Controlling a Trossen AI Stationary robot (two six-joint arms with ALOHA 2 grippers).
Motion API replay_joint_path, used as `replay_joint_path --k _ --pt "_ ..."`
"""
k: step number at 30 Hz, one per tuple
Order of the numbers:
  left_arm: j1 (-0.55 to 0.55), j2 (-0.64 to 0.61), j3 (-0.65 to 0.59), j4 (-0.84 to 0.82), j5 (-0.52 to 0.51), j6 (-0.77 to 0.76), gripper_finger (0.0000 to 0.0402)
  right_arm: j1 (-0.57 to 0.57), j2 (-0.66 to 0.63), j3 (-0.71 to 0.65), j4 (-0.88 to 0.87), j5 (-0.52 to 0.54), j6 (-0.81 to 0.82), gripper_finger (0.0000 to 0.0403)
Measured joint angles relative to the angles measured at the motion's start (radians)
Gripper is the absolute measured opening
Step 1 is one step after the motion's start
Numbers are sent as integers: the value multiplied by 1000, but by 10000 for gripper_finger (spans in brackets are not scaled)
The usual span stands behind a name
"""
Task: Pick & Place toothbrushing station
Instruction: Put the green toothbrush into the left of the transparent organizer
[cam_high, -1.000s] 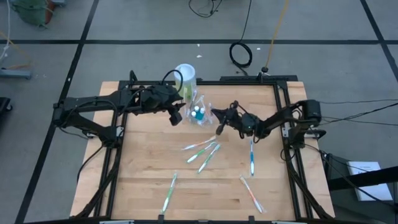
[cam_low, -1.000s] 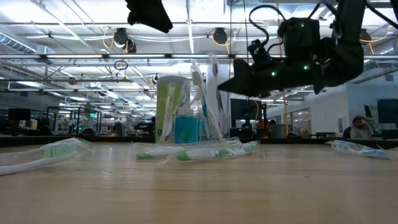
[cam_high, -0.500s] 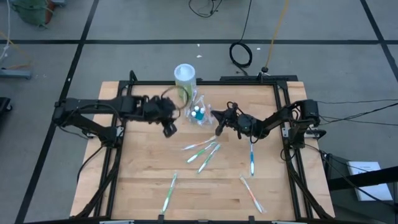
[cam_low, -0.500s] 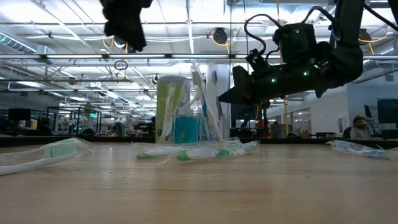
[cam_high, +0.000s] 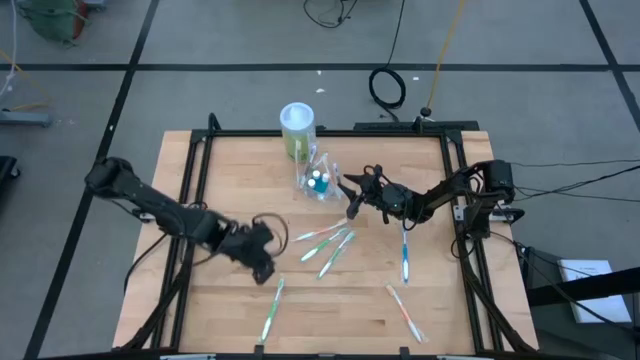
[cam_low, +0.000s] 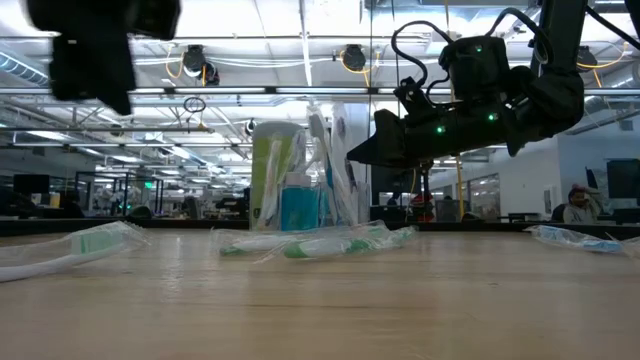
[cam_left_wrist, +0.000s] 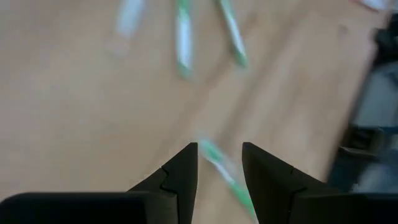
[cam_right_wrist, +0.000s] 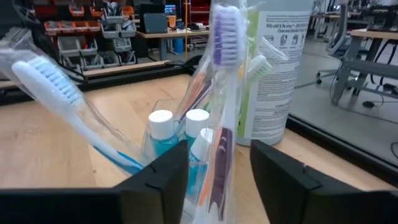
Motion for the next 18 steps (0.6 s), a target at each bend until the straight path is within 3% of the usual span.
replay_joint_path --k 6,12,18 --pt "-118 0 -119 238 -50 -156 129 1 -11 0 -5 1 -32 205" --pt "-157 50 -126 245 -106 -164 129 1 -25 0 -6 1 -46 228" --pt "-161 164 -126 273 -34 -183 130 1 -36 -2 -8 2 -45 236"
